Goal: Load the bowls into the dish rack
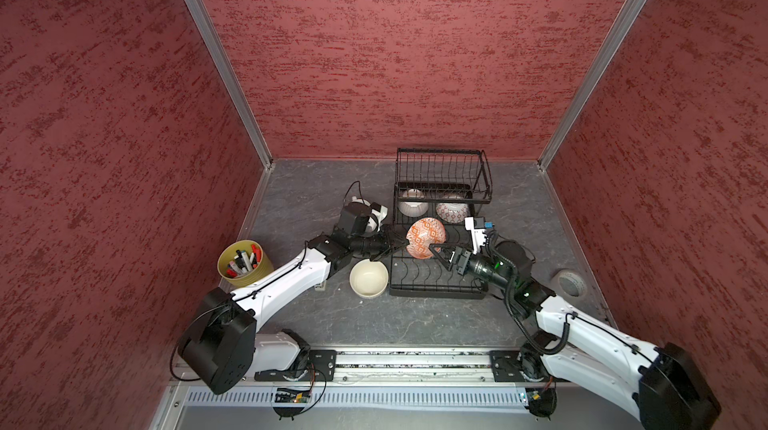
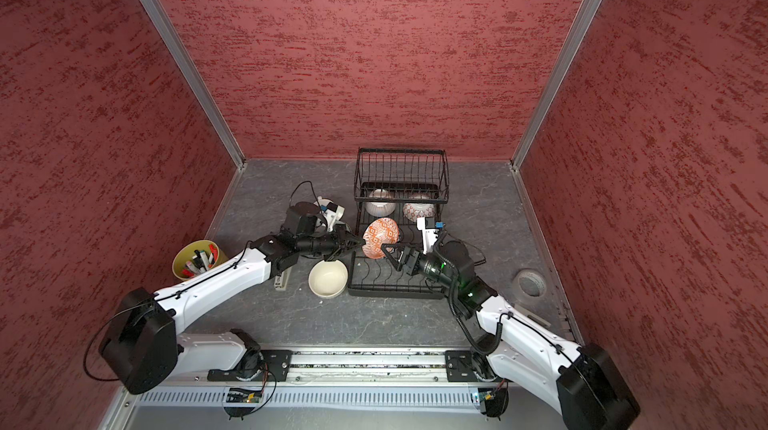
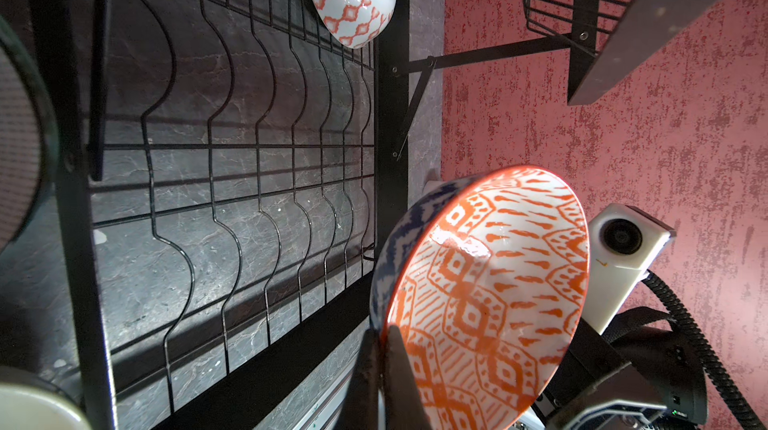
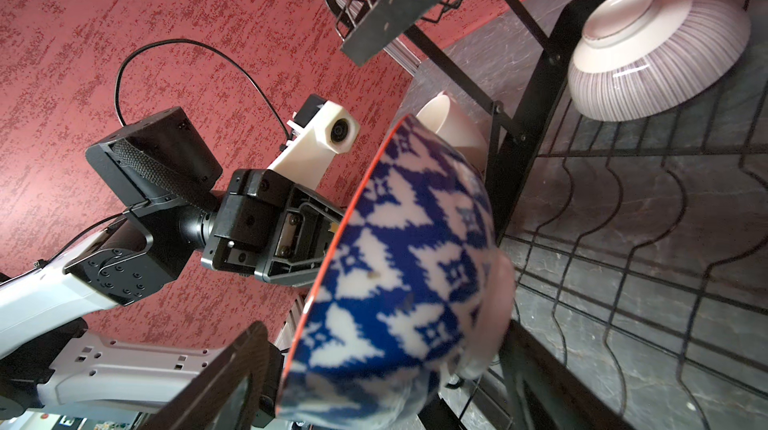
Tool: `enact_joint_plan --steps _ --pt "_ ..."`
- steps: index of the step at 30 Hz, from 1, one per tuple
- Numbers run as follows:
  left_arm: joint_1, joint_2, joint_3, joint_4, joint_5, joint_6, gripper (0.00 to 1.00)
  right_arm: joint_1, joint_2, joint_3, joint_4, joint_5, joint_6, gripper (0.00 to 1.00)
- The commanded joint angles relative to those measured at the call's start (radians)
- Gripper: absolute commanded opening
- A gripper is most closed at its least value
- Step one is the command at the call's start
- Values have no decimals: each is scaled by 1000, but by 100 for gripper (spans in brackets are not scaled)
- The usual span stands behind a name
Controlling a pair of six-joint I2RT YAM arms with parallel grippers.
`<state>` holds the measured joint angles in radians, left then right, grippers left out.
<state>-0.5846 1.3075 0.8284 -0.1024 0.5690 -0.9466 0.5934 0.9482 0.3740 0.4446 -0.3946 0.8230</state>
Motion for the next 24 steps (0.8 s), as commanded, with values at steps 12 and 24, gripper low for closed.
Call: enact_joint_plan --steps 12,24 --pt "-6 4 -13 96 45 -29 0 -4 8 -1 59 11 5 74" --pt "-6 6 -17 102 45 -27 0 -4 18 1 68 4 6 79"
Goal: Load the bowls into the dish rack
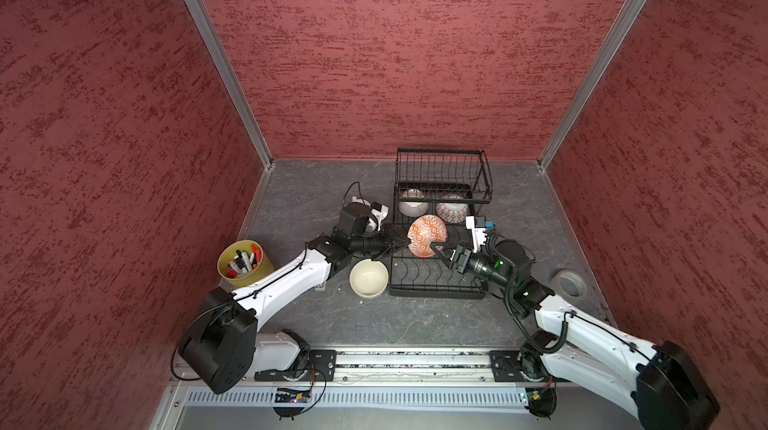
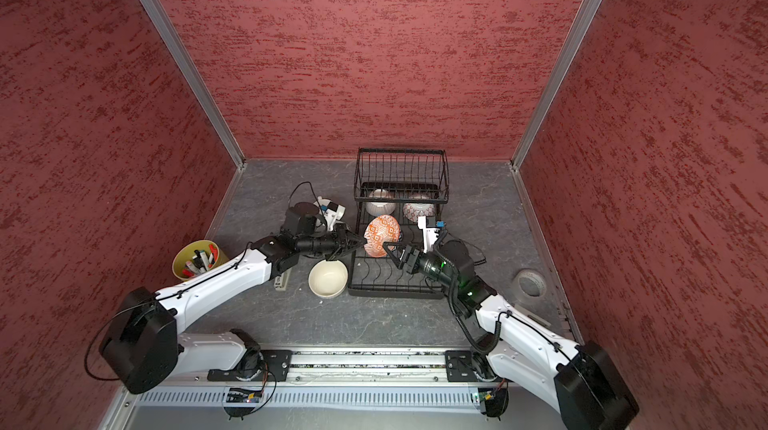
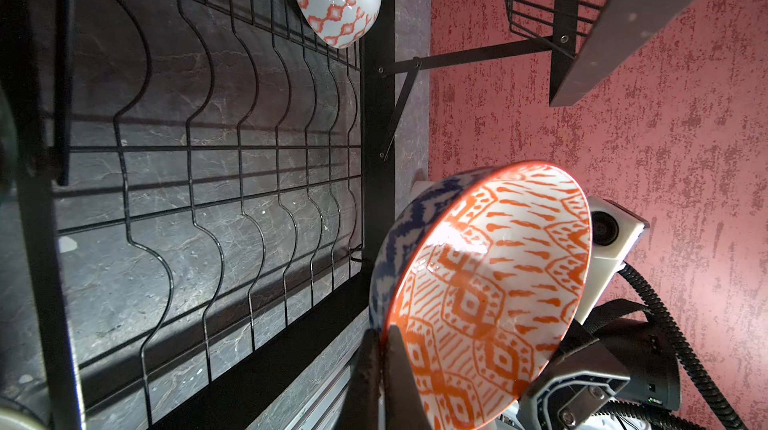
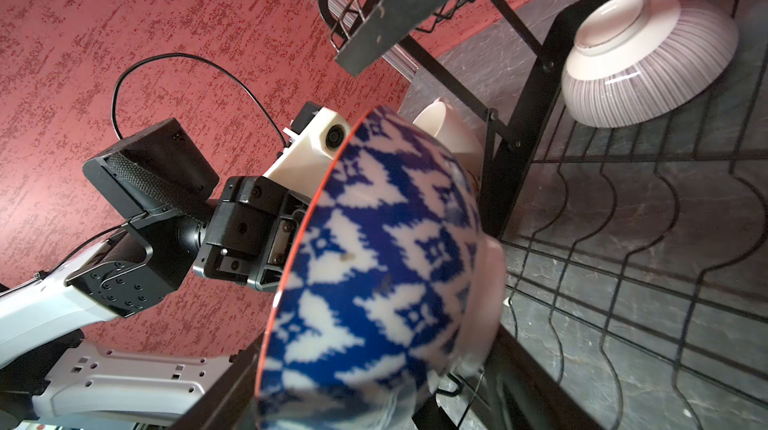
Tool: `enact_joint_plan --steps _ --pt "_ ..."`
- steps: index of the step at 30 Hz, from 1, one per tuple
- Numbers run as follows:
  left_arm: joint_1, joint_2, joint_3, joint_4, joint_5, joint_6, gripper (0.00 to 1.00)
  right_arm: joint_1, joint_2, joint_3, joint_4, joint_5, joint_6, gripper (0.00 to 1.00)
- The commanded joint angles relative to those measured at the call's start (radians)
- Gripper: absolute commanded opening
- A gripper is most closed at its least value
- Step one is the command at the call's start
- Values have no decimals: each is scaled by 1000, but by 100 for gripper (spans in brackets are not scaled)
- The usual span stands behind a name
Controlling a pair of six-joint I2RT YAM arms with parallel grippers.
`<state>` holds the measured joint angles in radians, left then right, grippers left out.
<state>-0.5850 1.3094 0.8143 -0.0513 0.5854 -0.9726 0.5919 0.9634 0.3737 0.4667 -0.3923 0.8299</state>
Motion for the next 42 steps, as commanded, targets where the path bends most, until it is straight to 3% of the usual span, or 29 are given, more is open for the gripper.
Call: enact_joint_plan --steps 1,11,25,42 --pt "-6 4 -3 51 30 -1 0 -3 6 1 47 4 -2 80" --pt "-5 2 -6 56 29 -3 0 -3 34 3 84 -8 5 80" --pt "-6 4 -15 51 20 2 0 -3 21 -4 63 -5 2 68" --pt "-7 11 -3 27 1 9 0 -3 -28 -19 -17 106 83 62"
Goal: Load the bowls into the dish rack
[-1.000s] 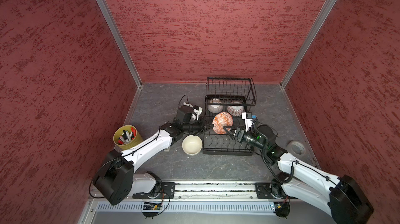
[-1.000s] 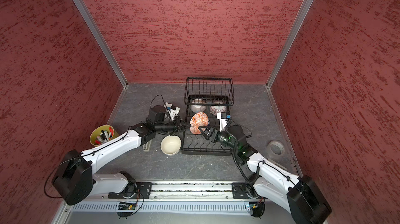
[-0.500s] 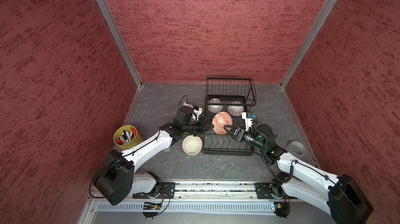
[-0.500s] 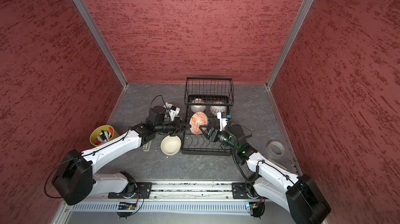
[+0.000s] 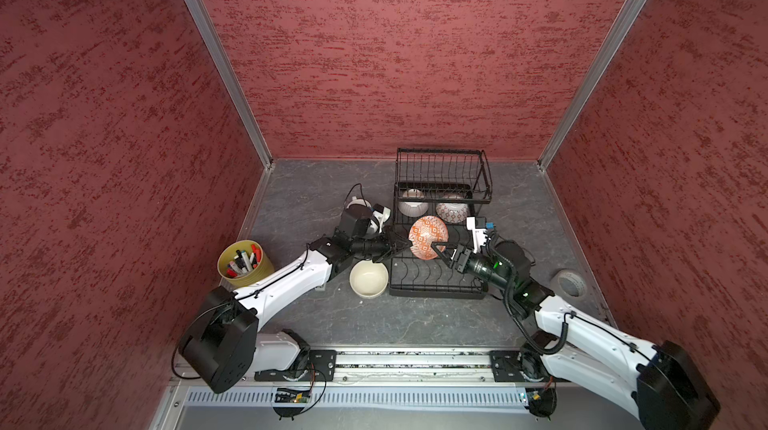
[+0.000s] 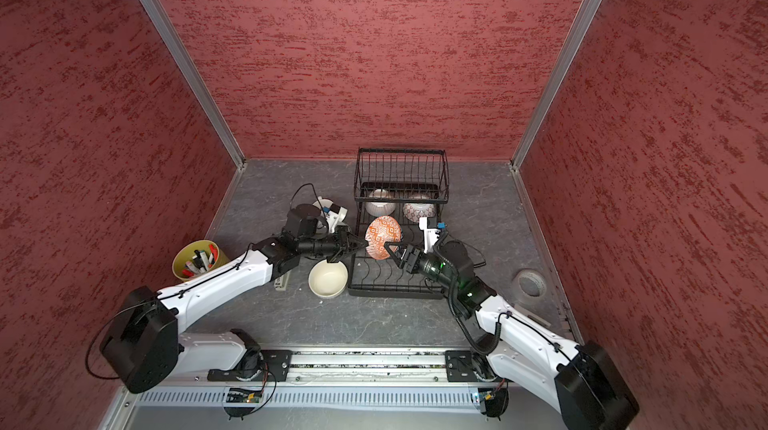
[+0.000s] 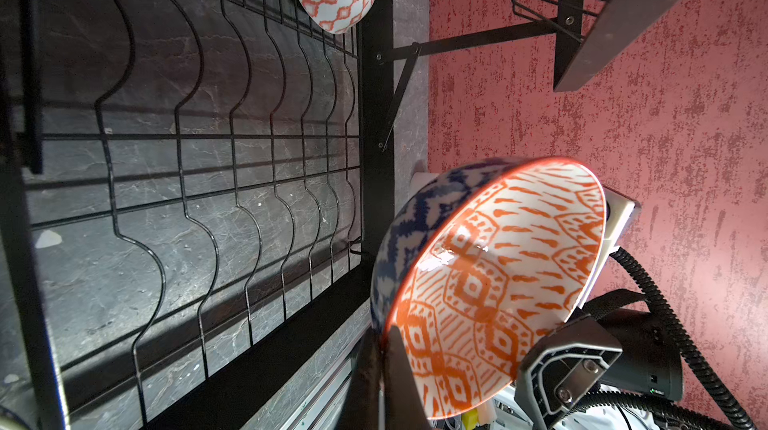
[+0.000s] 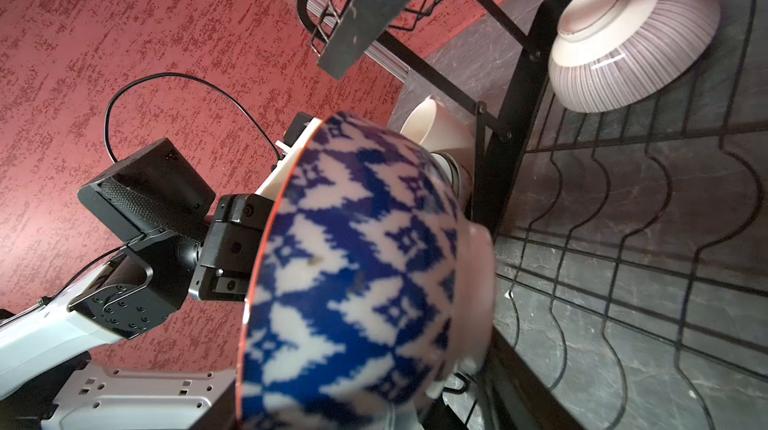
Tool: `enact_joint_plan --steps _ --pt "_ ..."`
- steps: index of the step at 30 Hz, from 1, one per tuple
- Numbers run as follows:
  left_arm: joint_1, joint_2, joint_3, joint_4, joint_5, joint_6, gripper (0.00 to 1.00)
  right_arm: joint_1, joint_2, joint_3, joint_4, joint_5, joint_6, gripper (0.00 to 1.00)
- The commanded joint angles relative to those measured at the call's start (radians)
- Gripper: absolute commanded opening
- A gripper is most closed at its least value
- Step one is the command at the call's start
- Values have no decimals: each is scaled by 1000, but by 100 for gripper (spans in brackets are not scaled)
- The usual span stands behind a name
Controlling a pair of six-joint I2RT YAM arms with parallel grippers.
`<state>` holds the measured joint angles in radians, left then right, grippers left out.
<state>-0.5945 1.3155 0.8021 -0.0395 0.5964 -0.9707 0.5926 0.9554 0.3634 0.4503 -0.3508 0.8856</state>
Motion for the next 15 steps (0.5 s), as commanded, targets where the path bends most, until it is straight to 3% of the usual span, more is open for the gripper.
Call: enact_joint_plan --steps 1,15 --pt "3 6 9 14 -10 9 0 -4 -23 -8 -5 71 34 62" --pt "2 23 19 7 -8 13 2 -4 -8 9 -85 131 16 60"
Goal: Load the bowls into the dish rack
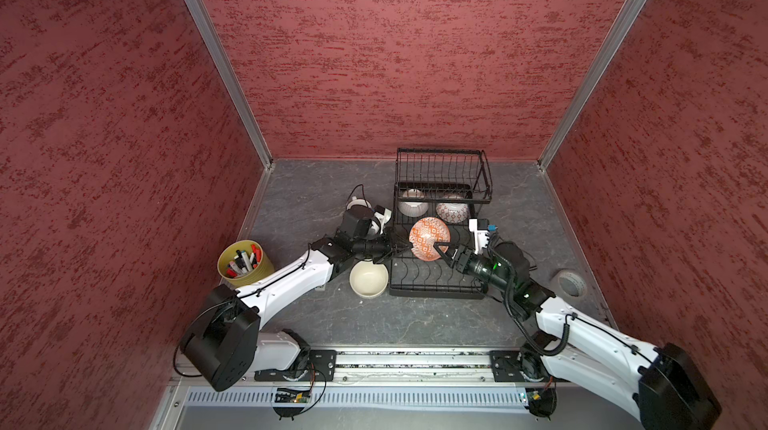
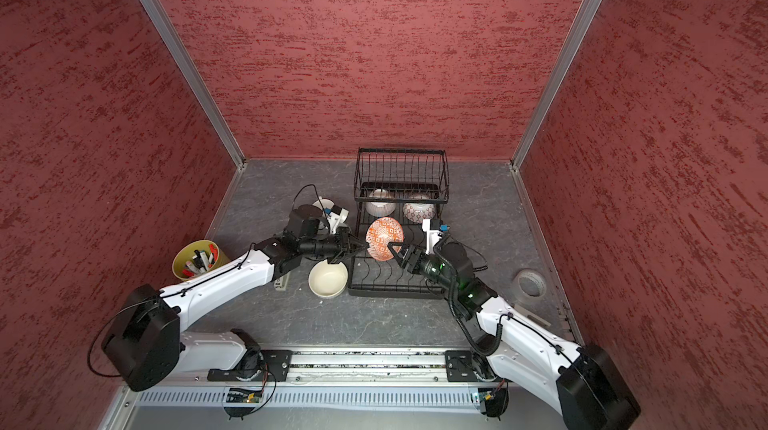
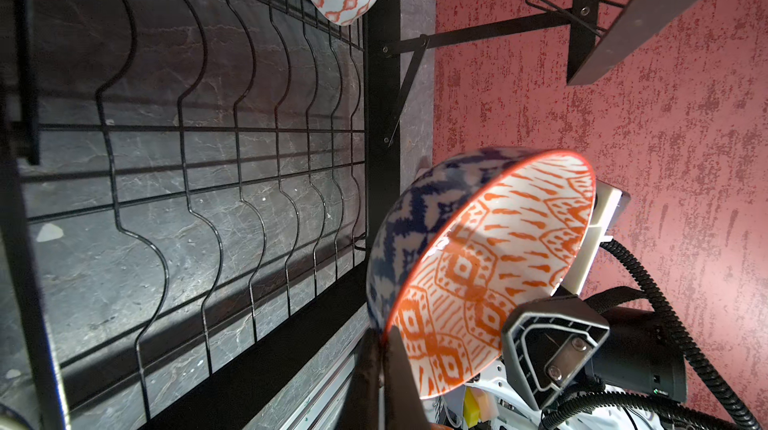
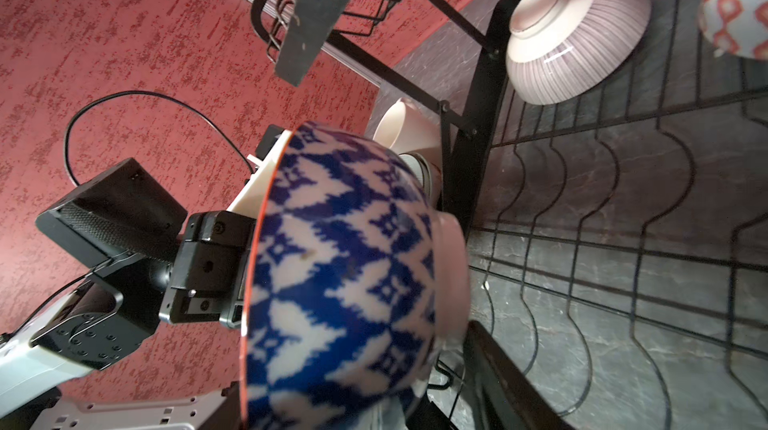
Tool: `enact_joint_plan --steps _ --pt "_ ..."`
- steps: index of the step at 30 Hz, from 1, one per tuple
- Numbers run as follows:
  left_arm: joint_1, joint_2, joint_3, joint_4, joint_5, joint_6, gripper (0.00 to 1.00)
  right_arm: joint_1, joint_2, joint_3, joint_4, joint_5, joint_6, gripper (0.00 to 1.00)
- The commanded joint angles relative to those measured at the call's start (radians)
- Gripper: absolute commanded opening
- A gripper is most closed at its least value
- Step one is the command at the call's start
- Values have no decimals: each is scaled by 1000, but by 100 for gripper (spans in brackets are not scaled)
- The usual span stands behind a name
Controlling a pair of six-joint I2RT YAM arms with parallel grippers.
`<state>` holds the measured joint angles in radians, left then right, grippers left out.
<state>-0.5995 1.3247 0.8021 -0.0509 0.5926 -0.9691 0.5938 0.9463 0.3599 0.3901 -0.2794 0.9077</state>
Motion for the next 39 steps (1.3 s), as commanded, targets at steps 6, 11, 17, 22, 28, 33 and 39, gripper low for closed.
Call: enact_joint_plan --steps 6,11,17,22,28,33,39 --pt "7 31 31 8 -3 21 1 -5 23 12 -14 61 -6 58" --pt "8 46 32 12 -1 24 0 -5 36 11 -7 57 -5 59" --pt "6 51 33 30 2 20 0 -5 49 14 -19 59 -12 60" --pt "6 42 28 57 6 12 0 -5 48 22 -54 71 -24 65" --pt "11 42 8 147 44 -42 0 -6 20 5 -24 25 -53 83" --pt "18 35 6 184 88 -80 0 -5 -45 19 -70 -27 -125 92" --pt "26 31 12 186 127 -119 0 -12 -91 56 -184 7 -196 93"
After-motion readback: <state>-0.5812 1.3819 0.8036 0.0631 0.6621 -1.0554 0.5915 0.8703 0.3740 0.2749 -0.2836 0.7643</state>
